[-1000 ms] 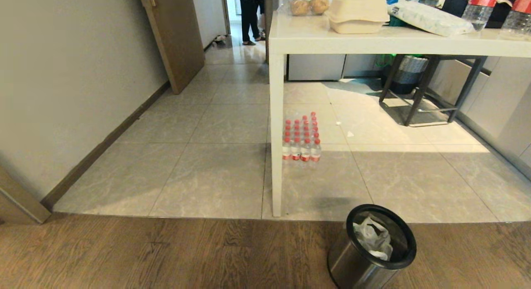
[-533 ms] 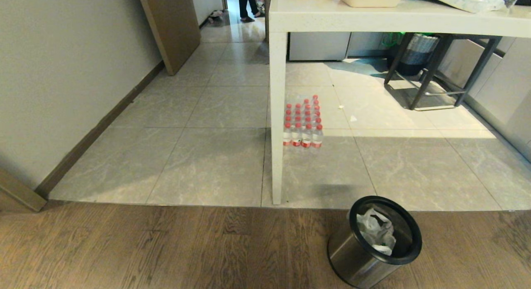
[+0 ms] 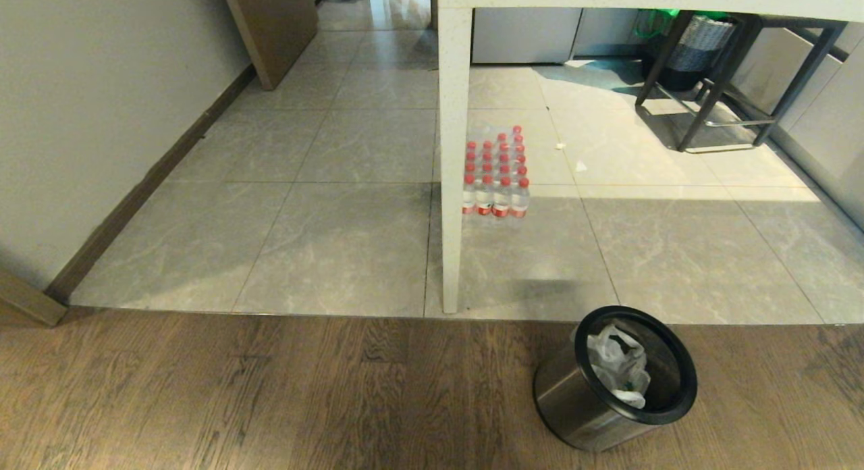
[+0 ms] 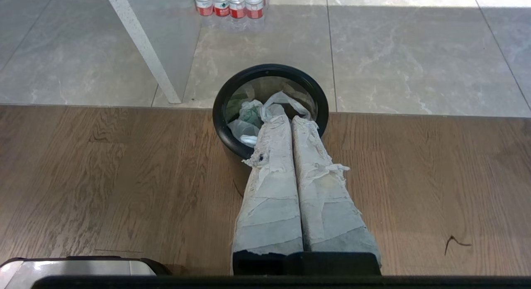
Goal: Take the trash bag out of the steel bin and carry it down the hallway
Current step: Place the outer trash can on the ground
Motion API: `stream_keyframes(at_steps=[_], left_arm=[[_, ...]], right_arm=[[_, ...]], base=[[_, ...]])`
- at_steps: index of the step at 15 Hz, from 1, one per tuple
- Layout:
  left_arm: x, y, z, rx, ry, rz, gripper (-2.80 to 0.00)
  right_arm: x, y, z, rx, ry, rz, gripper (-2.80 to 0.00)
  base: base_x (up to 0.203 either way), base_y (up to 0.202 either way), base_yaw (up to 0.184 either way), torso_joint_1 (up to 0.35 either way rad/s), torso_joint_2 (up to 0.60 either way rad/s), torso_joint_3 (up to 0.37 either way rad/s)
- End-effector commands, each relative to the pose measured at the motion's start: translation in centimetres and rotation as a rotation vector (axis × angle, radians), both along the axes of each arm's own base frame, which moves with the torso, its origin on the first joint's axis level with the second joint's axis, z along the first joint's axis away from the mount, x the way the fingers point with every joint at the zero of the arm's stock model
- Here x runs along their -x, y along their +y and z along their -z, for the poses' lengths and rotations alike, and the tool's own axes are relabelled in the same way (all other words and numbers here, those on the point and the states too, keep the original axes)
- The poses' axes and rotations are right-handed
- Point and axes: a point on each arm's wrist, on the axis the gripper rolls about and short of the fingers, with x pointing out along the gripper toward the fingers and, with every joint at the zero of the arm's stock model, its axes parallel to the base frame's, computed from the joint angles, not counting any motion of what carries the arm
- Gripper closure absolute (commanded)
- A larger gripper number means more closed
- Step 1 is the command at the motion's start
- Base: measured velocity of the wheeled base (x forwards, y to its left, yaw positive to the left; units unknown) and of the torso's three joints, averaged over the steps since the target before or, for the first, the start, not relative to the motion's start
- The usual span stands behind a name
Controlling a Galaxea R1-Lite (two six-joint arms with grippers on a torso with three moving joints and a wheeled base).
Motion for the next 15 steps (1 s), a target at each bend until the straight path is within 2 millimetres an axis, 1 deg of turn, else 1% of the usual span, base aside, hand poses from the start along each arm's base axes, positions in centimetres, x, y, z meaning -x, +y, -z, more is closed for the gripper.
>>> stream_keyframes(at_steps=[1, 4, 5, 6, 7, 8, 9, 10, 11, 12, 13, 14, 15], left_arm=[[0.0, 0.0, 0.0, -0.001, 0.001, 0.0, 0.0], [0.0, 0.0, 0.0, -0.001, 0.0, 0.0, 0.0], [0.0, 0.0, 0.0, -0.001, 0.0, 0.0, 0.0], [0.0, 0.0, 0.0, -0.001, 0.001, 0.0, 0.0], [0.0, 0.0, 0.0, -0.001, 0.0, 0.0, 0.0], [0.0, 0.0, 0.0, -0.001, 0.0, 0.0, 0.0], [0.0, 0.0, 0.0, -0.001, 0.002, 0.0, 0.0], [0.0, 0.0, 0.0, 0.0, 0.0, 0.0, 0.0], [0.0, 0.0, 0.0, -0.001, 0.0, 0.0, 0.0], [0.0, 0.0, 0.0, -0.001, 0.0, 0.0, 0.0], [0.0, 0.0, 0.0, -0.001, 0.0, 0.0, 0.0], [0.0, 0.0, 0.0, -0.001, 0.001, 0.0, 0.0], [0.0, 0.0, 0.0, -0.001, 0.0, 0.0, 0.0]], right_arm=[[0.0, 0.0, 0.0, 0.0, -0.002, 0.0, 0.0], [0.0, 0.0, -0.1, -0.015, -0.006, 0.01, 0.0], [0.3, 0.0, -1.0, -0.012, -0.028, 0.013, 0.0], [0.7, 0.0, -2.7, -0.013, -0.046, 0.014, 0.0], [1.2, 0.0, -5.2, -0.014, -0.051, 0.015, 0.0], [1.6, 0.0, -8.1, -0.016, -0.026, 0.015, 0.0], [0.9, 0.0, -10.4, -0.017, 0.063, 0.016, 0.0], [-0.3, 0.0, -12.3, -0.017, 0.156, 0.022, 0.0], [-2.4, 0.0, -14.0, -0.016, 0.281, 0.03, 0.0], [-4.8, -0.1, -15.0, -0.015, 0.395, 0.036, 0.0], [-7.3, -0.1, -15.4, -0.014, 0.506, 0.044, 0.0], [-10.6, -0.2, -15.3, -0.008, 0.629, 0.066, 0.0], [-13.8, -0.4, -14.7, -0.004, 0.734, 0.109, 0.0]], base=[[0.0, 0.0, 0.0, 0.007, 0.0, -0.036], [0.0, 0.0, 0.0, 0.0, 0.0, 0.0], [0.0, 0.0, 0.0, 0.0, 0.0, 0.0], [0.0, 0.0, 0.0, 0.0, 0.0, 0.0], [0.0, 0.0, 0.0, 0.0, 0.0, 0.0], [0.0, 0.0, 0.0, 0.0, 0.0, 0.0], [0.0, 0.0, 0.0, 0.0, 0.0, 0.0], [0.0, 0.0, 0.0, 0.0, 0.0, 0.0], [0.0, 0.0, 0.0, 0.0, 0.0, 0.0], [0.0, 0.0, 0.0, 0.0, 0.0, 0.0], [0.0, 0.0, 0.0, 0.0, 0.0, 0.0], [0.0, 0.0, 0.0, 0.0, 0.0, 0.0], [0.0, 0.0, 0.0, 0.0, 0.0, 0.0]])
